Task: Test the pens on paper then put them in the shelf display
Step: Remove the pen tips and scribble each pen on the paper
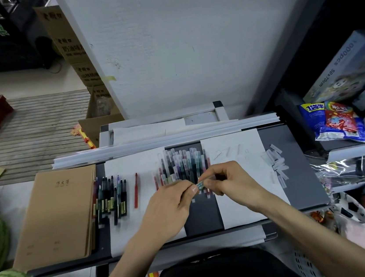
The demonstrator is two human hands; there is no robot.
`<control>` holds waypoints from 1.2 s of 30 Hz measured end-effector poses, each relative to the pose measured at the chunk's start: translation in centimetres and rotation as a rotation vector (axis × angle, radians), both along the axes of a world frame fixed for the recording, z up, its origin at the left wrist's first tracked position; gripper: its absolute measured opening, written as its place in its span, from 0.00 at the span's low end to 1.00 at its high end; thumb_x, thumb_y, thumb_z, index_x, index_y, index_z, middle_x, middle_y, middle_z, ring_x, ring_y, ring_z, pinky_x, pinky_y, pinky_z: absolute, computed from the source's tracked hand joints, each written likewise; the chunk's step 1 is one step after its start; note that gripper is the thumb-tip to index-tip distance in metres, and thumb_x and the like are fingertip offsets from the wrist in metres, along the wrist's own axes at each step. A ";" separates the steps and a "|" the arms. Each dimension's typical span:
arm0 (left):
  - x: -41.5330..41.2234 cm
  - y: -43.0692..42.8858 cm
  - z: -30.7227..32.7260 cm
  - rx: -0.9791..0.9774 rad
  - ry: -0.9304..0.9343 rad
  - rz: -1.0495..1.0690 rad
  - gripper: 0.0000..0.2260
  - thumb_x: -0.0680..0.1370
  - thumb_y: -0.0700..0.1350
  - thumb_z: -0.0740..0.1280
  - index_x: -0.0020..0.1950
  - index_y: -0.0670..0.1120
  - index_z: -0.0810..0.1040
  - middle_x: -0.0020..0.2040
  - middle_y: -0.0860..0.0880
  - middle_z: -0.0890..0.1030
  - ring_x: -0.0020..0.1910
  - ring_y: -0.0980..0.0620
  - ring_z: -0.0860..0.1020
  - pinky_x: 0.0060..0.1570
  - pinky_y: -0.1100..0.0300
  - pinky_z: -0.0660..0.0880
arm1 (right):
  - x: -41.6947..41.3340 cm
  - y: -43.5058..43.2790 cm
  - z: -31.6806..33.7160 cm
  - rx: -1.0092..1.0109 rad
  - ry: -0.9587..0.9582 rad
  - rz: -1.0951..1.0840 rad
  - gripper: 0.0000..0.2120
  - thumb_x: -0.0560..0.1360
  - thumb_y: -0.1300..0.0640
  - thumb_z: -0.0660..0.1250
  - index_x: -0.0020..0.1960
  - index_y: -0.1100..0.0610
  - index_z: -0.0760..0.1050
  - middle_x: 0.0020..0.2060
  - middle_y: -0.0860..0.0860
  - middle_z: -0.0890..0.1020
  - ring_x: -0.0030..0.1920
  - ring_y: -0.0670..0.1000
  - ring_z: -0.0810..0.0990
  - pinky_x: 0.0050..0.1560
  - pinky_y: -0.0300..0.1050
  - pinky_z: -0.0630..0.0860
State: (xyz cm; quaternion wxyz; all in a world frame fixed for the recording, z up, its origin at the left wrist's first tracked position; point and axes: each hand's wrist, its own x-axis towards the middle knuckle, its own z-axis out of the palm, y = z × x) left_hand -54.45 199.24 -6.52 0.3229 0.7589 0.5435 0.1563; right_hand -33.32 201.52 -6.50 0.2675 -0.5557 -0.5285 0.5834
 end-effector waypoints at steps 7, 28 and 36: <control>-0.5 0.4 -2.9 -0.131 -0.057 0.037 0.13 0.86 0.50 0.63 0.45 0.48 0.80 0.37 0.52 0.74 0.38 0.54 0.74 0.37 0.63 0.67 | -0.4 -1.0 -2.3 -0.215 0.277 -0.218 0.04 0.78 0.63 0.73 0.51 0.58 0.86 0.39 0.56 0.84 0.37 0.53 0.78 0.43 0.46 0.76; -2.3 9.8 -9.6 -0.219 0.148 0.483 0.20 0.77 0.44 0.73 0.29 0.41 0.71 0.24 0.45 0.70 0.23 0.49 0.69 0.28 0.59 0.72 | 9.1 5.5 -8.9 0.015 -0.960 -0.246 0.11 0.79 0.55 0.62 0.59 0.53 0.77 0.54 0.50 0.84 0.52 0.56 0.82 0.51 0.52 0.82; -2.5 9.2 -10.1 -0.186 0.191 0.485 0.19 0.76 0.46 0.73 0.32 0.46 0.67 0.26 0.46 0.66 0.25 0.48 0.66 0.30 0.59 0.66 | 8.0 8.0 -8.7 0.125 -1.039 -0.081 0.20 0.83 0.54 0.59 0.75 0.52 0.67 0.63 0.56 0.73 0.53 0.61 0.81 0.45 0.52 0.76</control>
